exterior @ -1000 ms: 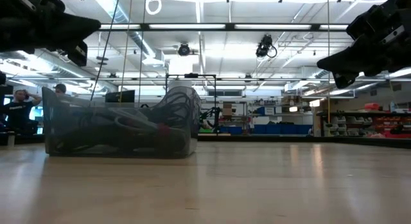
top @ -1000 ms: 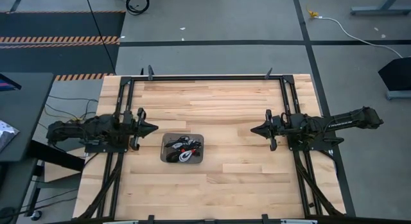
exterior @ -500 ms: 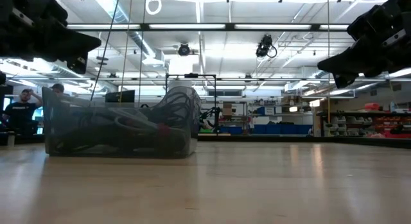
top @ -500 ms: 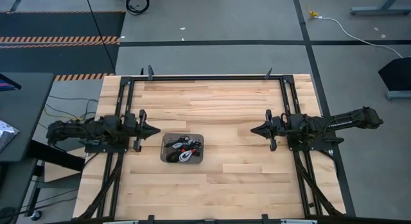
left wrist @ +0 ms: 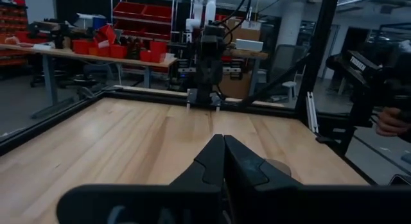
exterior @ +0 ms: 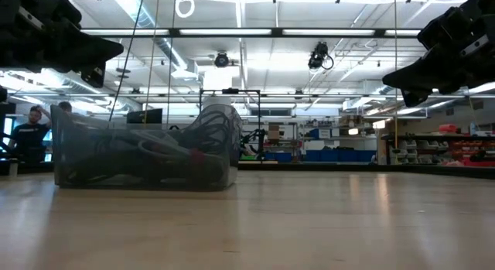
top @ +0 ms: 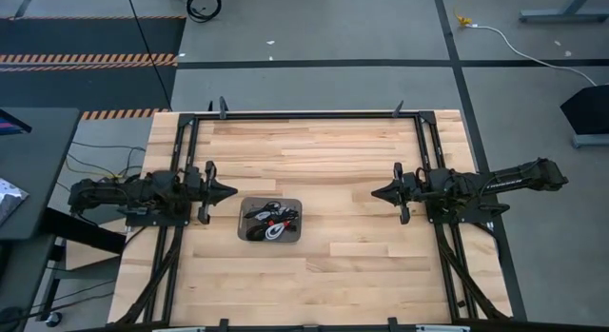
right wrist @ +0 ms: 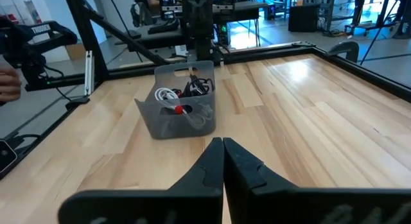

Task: Pick and place USB-C Cables
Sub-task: Move the black bin to the center of the table

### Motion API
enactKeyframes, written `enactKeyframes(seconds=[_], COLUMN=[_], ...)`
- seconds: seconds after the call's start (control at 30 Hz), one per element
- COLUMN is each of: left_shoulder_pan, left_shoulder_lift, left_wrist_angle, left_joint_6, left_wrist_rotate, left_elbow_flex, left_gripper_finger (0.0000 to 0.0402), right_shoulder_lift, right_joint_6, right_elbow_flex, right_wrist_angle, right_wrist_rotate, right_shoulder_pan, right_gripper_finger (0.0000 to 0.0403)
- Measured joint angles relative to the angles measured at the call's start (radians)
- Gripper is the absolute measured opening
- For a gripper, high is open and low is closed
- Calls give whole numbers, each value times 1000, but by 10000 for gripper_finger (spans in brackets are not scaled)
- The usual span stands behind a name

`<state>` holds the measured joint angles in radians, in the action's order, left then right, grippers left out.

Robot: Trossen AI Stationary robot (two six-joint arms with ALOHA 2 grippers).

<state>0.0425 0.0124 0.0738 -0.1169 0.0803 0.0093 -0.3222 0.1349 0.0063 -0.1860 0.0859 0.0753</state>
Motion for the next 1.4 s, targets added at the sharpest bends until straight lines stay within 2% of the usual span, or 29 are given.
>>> enactKeyframes(seconds=[0.4,0.5,0.67,0.77,0.87,0.97,1.1,1.23,1.4], left_shoulder_pan=[0,0,0,0,0,0,0,0,0], left_shoulder_lift=[0,0,0,0,0,0,0,0,0], left_wrist_angle=[2,3,3,4,5,5,5,5,-1], left_joint_6=[-2,-2,-2,-2,-1,-1,0,-2,-7], left_wrist_rotate=[-2,-2,-2,-2,-3,-2,-2,-2,-2], left_elbow_flex=[0,0,0,0,0,0,0,0,0], left_gripper_finger=[9,9,9,9,9,9,9,9,9], right_shoulder_lift=[0,0,-5,-60,-188,-361,-645,-929,-1193], right_joint_6=[0,1,-6,-6,-19,-62,-228,-517,-643], right_elbow_flex=[0,0,5,57,124,223,433,674,931], right_wrist_angle=[-28,-79,-269,-236,-170,-174,-114,94,378], right_wrist_rotate=[1,1,-4,-8,30,54,54,38,32], right_shoulder_pan=[0,0,1,27,65,99,140,182,213], right_gripper_finger=[12,12,12,12,13,13,13,13,13])
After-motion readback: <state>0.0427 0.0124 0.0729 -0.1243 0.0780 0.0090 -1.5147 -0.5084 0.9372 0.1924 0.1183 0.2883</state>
